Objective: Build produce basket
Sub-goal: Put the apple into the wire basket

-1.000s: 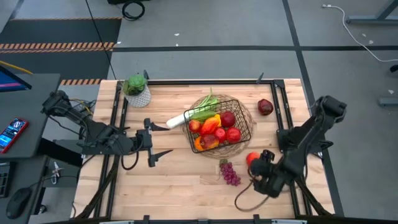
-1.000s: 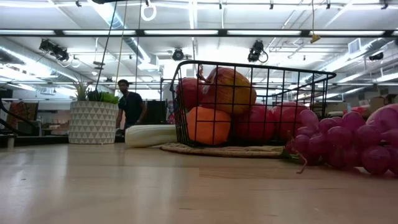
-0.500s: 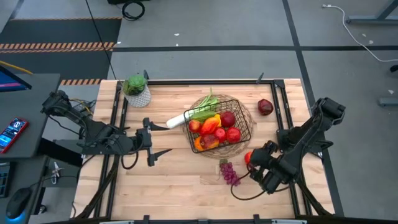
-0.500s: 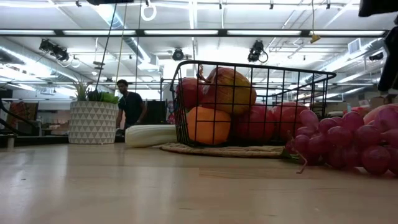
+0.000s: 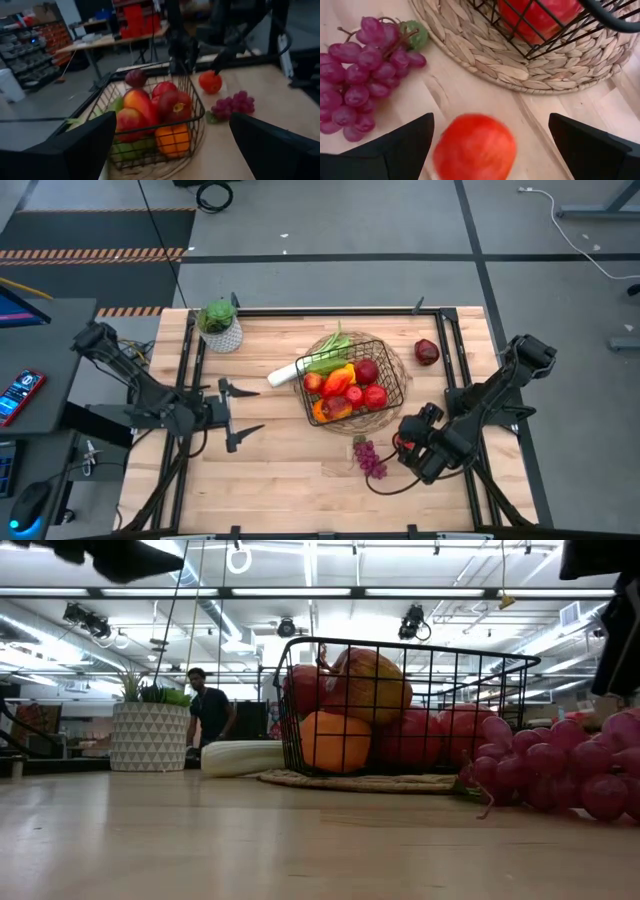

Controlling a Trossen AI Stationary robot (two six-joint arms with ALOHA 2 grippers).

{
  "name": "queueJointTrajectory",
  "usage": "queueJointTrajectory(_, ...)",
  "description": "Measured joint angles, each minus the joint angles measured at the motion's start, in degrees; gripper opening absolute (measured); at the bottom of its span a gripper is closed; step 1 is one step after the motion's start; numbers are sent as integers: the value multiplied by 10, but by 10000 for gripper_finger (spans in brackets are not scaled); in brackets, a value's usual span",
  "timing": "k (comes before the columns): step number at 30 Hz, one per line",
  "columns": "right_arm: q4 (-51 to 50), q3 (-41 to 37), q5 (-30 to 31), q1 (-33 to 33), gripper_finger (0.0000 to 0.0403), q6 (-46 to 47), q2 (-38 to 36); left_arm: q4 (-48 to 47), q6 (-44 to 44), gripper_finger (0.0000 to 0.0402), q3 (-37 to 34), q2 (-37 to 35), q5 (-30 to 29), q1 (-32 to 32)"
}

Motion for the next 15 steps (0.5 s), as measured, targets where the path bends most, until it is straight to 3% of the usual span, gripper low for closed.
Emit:
queueJointTrajectory(9, 66, -43, -11, 0, 400, -12, 1, 367, 102, 396, -195, -56, 0, -25)
queueJointTrajectory(12, 63, -54, -16, -5, 400, -9, 1, 408, 105, 396, -237, -86, -1, -24)
queueJointTrajectory(15, 66, -60, -26, -5, 400, 4, 1, 379, 95, 396, -248, -109, -7, -26)
